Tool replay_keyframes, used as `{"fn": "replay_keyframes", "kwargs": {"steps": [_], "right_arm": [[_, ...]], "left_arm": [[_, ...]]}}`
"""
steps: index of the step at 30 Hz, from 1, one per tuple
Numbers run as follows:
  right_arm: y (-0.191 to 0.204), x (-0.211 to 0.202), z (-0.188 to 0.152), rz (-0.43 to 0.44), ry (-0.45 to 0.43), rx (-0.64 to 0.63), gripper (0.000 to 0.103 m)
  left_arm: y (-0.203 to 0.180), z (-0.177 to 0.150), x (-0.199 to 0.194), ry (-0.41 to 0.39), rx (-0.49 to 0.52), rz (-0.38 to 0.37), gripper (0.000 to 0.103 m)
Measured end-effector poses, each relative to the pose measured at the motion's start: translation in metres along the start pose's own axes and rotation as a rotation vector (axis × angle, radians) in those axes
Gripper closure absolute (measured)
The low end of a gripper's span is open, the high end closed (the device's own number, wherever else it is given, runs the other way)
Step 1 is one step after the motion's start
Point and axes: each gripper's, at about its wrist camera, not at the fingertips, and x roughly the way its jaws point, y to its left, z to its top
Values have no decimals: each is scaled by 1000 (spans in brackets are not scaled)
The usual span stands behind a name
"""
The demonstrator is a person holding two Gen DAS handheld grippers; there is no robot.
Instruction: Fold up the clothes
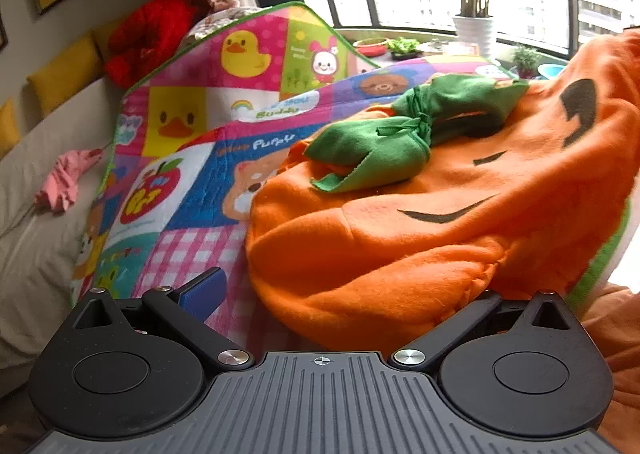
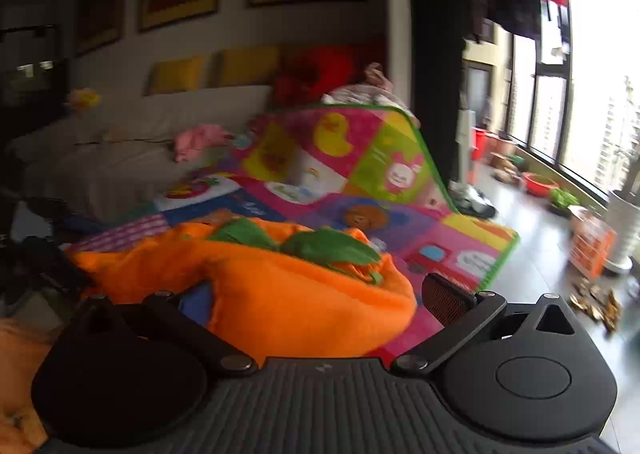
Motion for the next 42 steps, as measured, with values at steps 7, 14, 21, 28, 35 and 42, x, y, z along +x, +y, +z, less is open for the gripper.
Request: {"fn": "replay_keyframes", "kwargs": {"steps": [7, 14, 21, 28, 35, 42], "right_arm": [[5, 23, -19, -235, 216, -30, 0], [14, 11, -17, -215, 172, -50, 0], [23, 70, 8, -49, 172, 103, 0], [-1, 180, -10, 183, 423, 485, 0], [-14, 206, -20, 283, 504, 578, 0], [-9, 180, 19, 39, 352, 79, 0]], "left_arm": [[11, 9, -9, -15, -81, -181, 0], [10, 24, -16, -82, -113, -230, 0], [25, 47, -4, -83, -263, -322, 0], [27, 48, 70, 66, -395, -416, 0], [37, 47, 99, 121, -403, -462, 0], [19, 79, 114, 161, -383, -774, 0]]}}
